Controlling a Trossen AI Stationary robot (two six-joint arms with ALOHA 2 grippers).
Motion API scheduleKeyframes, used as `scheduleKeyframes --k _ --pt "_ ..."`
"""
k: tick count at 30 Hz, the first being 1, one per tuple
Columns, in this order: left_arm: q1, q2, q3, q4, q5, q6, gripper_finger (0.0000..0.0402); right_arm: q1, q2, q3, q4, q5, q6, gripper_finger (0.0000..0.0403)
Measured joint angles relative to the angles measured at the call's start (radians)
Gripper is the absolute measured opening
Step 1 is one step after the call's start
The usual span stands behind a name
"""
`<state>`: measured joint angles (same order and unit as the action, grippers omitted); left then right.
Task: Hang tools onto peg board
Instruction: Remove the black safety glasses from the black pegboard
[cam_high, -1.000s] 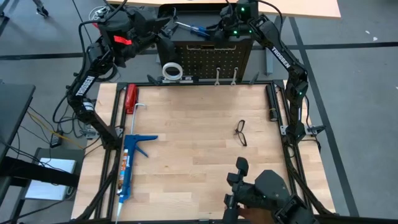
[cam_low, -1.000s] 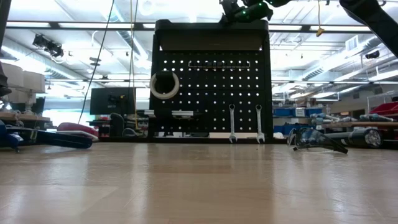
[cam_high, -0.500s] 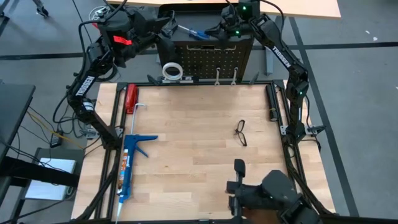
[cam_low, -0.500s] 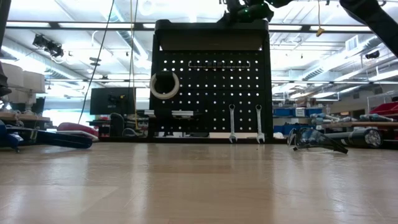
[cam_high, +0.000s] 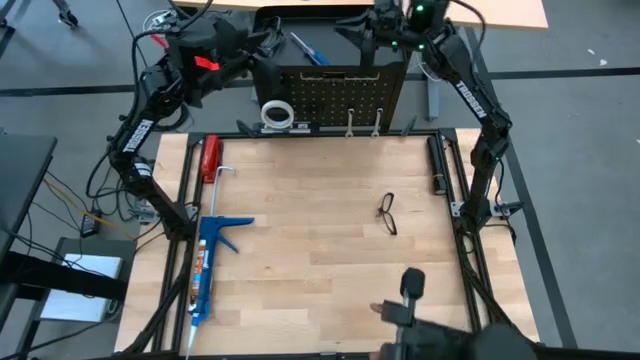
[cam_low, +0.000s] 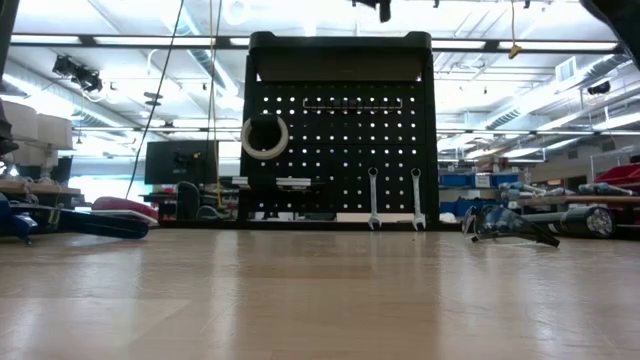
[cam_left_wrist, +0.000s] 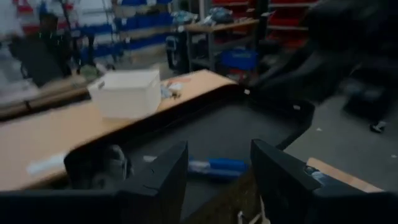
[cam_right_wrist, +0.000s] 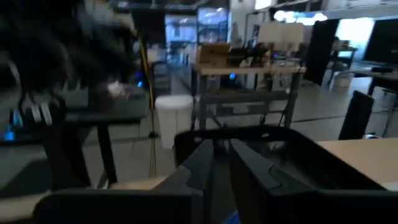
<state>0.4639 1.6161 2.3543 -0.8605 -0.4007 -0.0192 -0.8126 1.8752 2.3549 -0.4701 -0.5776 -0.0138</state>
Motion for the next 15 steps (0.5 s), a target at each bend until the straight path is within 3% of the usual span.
scheduleKeyframes --k 7,15 --pt "0.034 0.06 0.0 -0.033 0.099 -0.084 0.0182 0.059 -0.021 0.001 -0.094 0.061 0.111 0.0072" --pt "0.036 0.062 -0.001 -0.034 0.025 -0.124 0.0182 0.142 -0.011 0.0 -0.17 0.202 0.069 0.0072"
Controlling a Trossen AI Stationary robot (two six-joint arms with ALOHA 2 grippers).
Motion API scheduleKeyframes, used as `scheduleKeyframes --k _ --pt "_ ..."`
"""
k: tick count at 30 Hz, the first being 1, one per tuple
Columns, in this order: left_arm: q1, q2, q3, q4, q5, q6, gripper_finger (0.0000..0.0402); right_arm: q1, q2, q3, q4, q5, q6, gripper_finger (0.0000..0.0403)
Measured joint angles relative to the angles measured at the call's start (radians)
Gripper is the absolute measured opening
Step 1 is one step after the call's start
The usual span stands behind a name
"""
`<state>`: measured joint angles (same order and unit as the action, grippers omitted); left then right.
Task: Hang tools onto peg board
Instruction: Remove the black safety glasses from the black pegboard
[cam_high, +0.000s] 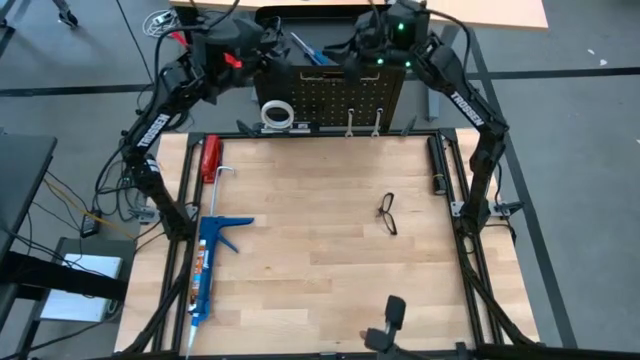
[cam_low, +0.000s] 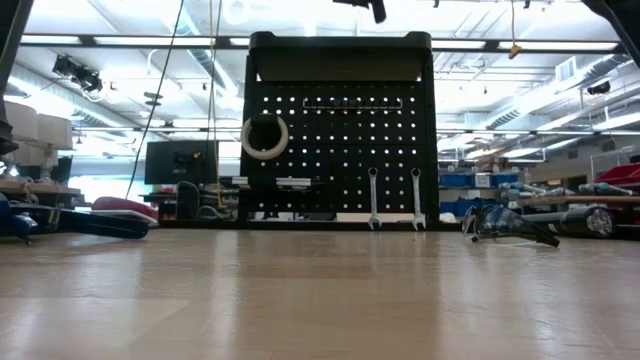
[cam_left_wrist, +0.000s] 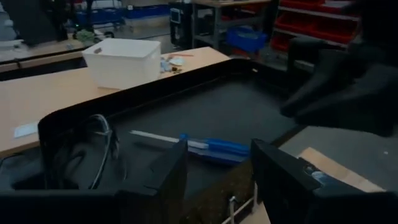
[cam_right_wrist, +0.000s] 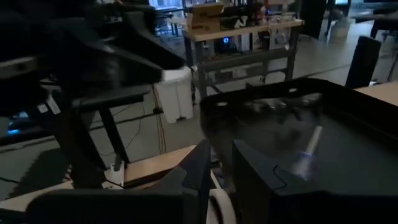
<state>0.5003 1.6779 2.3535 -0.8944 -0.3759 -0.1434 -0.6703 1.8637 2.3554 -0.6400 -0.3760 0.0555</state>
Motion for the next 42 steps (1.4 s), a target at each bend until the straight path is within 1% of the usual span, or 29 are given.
scheduleKeyframes --k 3,7,11,15,19,26,28,30,33,35,39,40,42 --pt "-0.005 -0.014 0.0 0.003 -0.037 -0.003 0.0182 0.033 0.0 0.0 -0.003 0.074 0.012 0.0071" --pt "-0.035 -0.047 0.001 0.027 -0.134 0.046 0.0182 0.064 0.006 0.001 -0.036 0.247 0.022 0.0071" --pt "-0.082 -0.067 0.001 0.057 -0.238 0.135 0.0182 0.072 0.036 0.001 -0.082 0.312 0.022 0.0072" --pt "-0.11 -0.085 0.001 0.093 -0.253 0.196 0.0182 0.084 0.068 0.0 -0.108 0.463 -0.039 0.008" --pt "-0.116 -0.096 0.002 0.072 -0.259 0.198 0.0182 0.081 0.065 0.001 -0.102 0.473 -0.026 0.0085" --pt "-0.122 -0.101 0.0 0.07 -0.258 0.195 0.0182 0.059 0.066 0.0 -0.126 0.481 -0.014 0.0082" --pt "-0.122 -0.103 0.001 0.069 -0.258 0.197 0.0182 0.054 0.066 0.0 -0.13 0.469 -0.021 0.0082" --pt "-0.121 -0.104 0.001 0.064 -0.258 0.197 0.0182 0.045 0.066 0.0 -0.138 0.422 -0.03 0.0082" --pt "-0.121 -0.103 0.001 0.055 -0.258 0.197 0.0182 0.035 0.077 0.003 -0.129 0.307 -0.048 0.008" --pt "-0.121 -0.103 0.001 0.054 -0.256 0.198 0.0182 0.022 0.085 0.003 -0.117 0.208 -0.057 0.0078" --pt "-0.121 -0.103 0.001 0.035 -0.256 0.197 0.0182 0.018 0.115 0.003 -0.014 -0.002 -0.06 0.0075" --pt "-0.121 -0.102 0.001 0.026 -0.256 0.19 0.0182 0.02 0.118 0.001 0.011 -0.023 -0.045 0.0074" --pt "-0.121 -0.102 0.001 0.002 -0.256 0.166 0.0182 0.018 0.121 -0.001 0.074 -0.03 -0.008 0.0073"
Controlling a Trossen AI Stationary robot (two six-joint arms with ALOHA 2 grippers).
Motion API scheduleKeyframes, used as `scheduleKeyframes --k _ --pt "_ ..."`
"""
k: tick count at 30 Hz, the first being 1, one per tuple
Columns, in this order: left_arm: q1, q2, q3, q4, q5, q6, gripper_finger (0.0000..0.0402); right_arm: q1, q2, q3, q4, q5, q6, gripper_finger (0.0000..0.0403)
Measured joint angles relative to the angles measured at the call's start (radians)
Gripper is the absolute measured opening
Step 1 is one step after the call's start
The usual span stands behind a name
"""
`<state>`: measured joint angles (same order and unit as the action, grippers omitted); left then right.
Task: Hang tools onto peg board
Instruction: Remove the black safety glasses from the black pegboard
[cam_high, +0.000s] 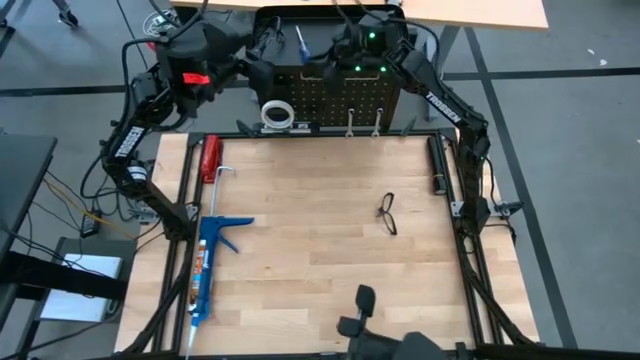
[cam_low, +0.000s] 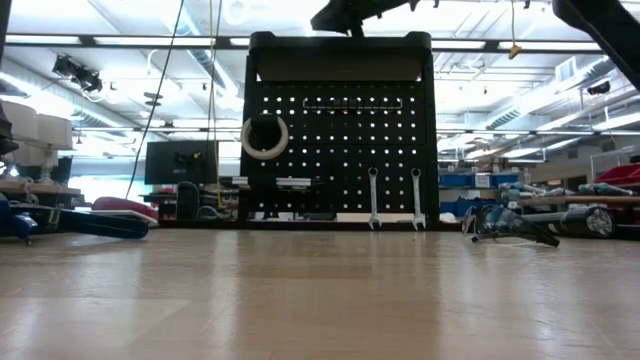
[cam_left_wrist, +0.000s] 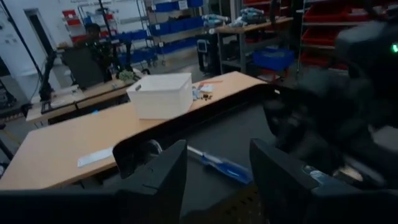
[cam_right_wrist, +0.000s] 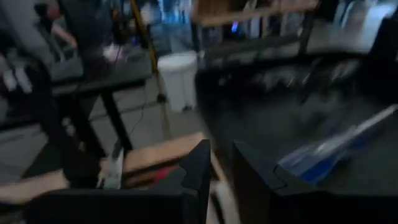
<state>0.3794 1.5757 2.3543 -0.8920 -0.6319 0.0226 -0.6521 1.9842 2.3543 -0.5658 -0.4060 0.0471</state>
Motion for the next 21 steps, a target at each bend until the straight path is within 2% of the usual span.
scheduleKeyframes --k 7,11,16,21 --pt "0.0 0.0 0.0 -0.041 0.0 -0.056 0.0182 -0.022 -0.059 0.001 0.06 0.023 0.008 0.0071" --pt "0.0 0.009 0.0 -0.046 0.0 -0.058 0.0182 -0.022 -0.072 0.002 -0.007 0.074 0.066 0.0063" --pt "0.0 0.017 -0.002 -0.042 0.0 -0.084 0.0182 0.002 -0.059 0.002 -0.129 0.228 0.003 0.0053" --pt "0.0 0.017 -0.002 -0.008 -0.003 -0.082 0.0182 0.032 -0.037 0.001 -0.127 0.289 -0.024 0.0048"
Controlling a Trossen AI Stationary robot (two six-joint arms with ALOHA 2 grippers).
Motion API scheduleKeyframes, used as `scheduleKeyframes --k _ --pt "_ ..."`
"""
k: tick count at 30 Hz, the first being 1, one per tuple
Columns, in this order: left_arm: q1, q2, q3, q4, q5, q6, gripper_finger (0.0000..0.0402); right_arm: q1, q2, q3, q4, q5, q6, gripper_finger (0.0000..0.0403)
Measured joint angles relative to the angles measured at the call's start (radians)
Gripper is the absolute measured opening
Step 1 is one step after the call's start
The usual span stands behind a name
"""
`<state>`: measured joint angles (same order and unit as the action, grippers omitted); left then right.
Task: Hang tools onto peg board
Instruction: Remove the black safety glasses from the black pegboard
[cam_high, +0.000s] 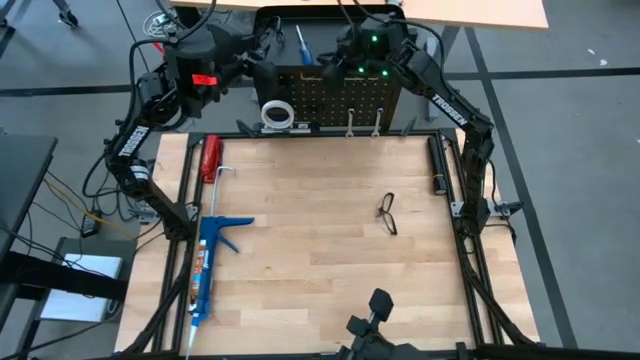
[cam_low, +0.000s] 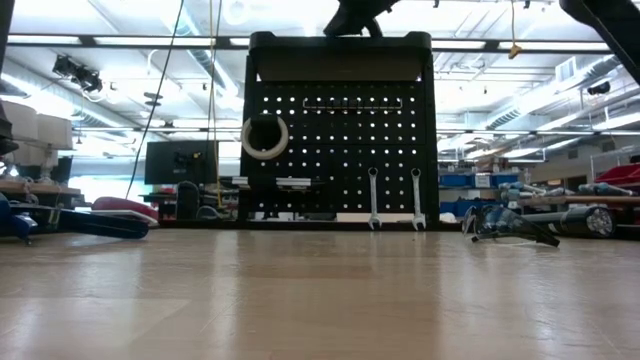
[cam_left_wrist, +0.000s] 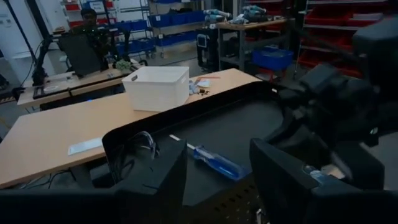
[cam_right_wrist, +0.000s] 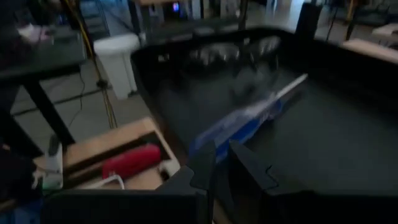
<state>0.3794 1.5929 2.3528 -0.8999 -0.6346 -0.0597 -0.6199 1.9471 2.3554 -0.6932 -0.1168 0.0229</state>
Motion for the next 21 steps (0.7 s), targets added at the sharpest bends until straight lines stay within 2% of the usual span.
scheduleKeyframes --k 12,21 --pt "-0.009 -0.023 0.0 0.009 -0.008 0.014 0.0182 0.009 0.05 0.004 0.064 -0.008 -0.031 0.0047" --pt "-0.009 -0.036 0.001 0.01 -0.008 0.004 0.0182 -0.013 0.078 0.004 0.135 -0.216 -0.017 0.0044"
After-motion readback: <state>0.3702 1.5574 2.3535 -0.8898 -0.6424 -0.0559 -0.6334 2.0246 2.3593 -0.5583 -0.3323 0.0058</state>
